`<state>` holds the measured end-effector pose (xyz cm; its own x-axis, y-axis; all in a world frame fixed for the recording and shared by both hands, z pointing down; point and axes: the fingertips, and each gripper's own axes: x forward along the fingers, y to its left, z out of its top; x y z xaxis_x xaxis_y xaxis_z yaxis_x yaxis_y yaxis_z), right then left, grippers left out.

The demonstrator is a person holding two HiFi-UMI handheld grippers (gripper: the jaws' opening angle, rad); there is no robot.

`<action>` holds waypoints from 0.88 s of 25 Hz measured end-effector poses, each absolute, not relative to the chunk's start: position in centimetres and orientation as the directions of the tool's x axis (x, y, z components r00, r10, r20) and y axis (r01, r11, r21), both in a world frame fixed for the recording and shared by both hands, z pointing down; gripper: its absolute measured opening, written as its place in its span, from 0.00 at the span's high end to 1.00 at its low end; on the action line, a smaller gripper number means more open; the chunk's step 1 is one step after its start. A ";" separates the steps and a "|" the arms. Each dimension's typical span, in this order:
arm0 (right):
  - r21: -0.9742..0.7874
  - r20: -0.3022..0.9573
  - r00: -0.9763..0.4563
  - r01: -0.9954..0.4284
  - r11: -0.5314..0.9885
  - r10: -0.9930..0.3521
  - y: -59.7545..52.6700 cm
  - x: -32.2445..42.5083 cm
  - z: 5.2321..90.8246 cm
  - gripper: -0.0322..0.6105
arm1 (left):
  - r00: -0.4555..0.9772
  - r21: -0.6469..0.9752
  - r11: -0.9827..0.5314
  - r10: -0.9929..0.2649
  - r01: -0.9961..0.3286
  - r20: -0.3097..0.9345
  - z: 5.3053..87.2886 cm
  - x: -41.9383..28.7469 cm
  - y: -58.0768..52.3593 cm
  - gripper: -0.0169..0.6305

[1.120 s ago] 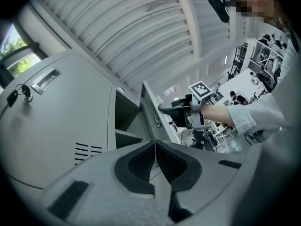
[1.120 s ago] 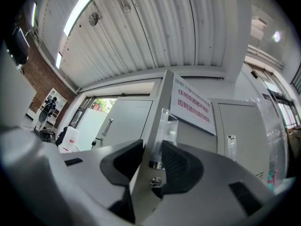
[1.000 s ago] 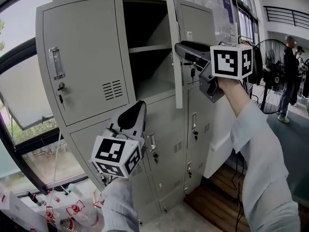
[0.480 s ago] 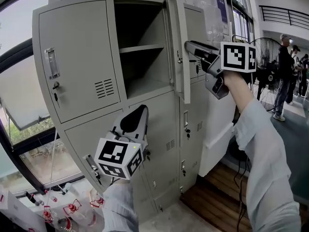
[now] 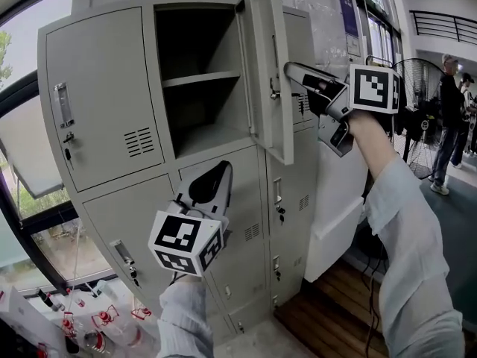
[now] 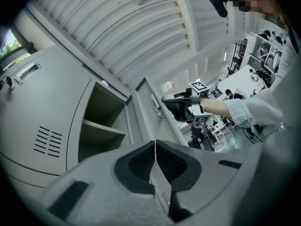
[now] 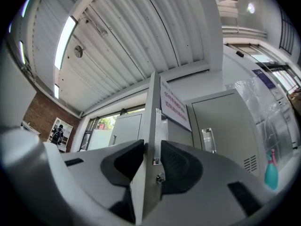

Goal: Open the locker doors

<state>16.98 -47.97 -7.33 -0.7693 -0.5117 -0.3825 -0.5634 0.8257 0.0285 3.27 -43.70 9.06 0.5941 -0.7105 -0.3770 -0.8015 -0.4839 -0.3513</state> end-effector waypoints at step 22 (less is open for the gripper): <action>0.048 -0.392 -0.795 -0.521 0.852 -0.464 -49.5 22.0 -7.2 0.79 | 0.552 -0.322 -0.455 -0.753 -0.830 -0.359 10.7 10.1 -45.3 0.95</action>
<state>21.99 -49.45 -7.15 -0.7945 -0.4639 -0.3918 -0.5212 0.8521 0.0481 10.08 -45.30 10.69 0.5517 -0.7527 -0.3592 -0.8302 -0.4547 -0.3224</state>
